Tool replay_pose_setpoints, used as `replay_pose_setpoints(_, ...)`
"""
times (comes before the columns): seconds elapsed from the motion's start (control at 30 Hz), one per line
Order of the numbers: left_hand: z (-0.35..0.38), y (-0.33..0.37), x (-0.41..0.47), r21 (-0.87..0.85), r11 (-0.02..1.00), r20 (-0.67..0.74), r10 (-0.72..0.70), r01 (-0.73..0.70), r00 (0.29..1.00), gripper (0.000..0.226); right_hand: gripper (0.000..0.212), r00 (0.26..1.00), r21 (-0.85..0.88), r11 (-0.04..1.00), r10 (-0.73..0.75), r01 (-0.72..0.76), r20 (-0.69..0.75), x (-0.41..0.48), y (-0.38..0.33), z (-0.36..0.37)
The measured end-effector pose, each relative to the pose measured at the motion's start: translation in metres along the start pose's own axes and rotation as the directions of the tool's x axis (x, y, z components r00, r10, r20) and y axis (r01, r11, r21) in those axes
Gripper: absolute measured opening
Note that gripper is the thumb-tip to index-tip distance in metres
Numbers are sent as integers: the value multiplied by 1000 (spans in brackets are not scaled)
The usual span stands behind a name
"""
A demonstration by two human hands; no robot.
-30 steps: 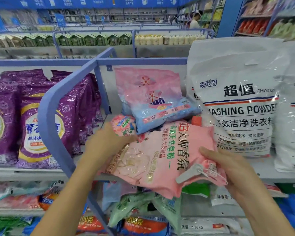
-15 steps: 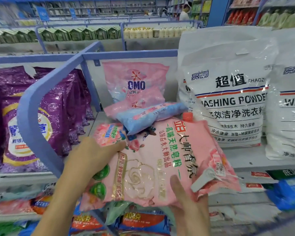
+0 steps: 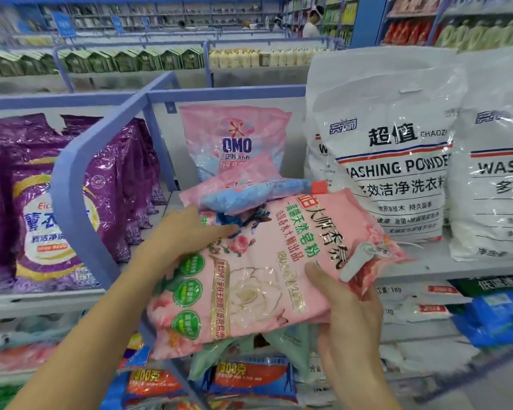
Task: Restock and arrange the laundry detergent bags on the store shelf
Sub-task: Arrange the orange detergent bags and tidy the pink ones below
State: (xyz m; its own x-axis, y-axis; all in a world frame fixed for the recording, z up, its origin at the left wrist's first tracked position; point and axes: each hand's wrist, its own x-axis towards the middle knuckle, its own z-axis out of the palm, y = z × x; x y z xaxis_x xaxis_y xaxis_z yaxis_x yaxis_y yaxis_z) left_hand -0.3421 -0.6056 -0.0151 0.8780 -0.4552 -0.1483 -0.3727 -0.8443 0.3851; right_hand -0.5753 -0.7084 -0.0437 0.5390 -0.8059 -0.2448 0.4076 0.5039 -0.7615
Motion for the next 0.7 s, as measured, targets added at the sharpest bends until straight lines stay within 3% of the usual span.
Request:
replay_pose_setpoints(0.17,0,8,-2,-118,990,26,75,-71,997,77,59,997,-42,998,-54,57,64,1,-37,2)
replay_pose_setpoints(0.3,16,9,-7,-401,913,205,168,-74,964,87,63,976,-42,992,-113,122,189,6,-72,1)
replay_pose_setpoints(0.4,13,15,-26,-615,788,289,252,-22,923,86,39,948,-8,988,-149,157,281,5,-94,1)
replay_pose_setpoints(0.53,13,4,-37,-649,753,436,252,108,864,100,40,938,45,988,-152,145,311,10,-99,3)
replay_pose_setpoints(0.6,12,1,-40,-699,691,495,285,182,821,90,36,937,58,995,-92,77,336,15,-93,4)
replay_pose_setpoints(0.7,23,1,-57,-814,477,506,301,332,808,44,39,941,48,998,-50,36,336,17,-84,5)
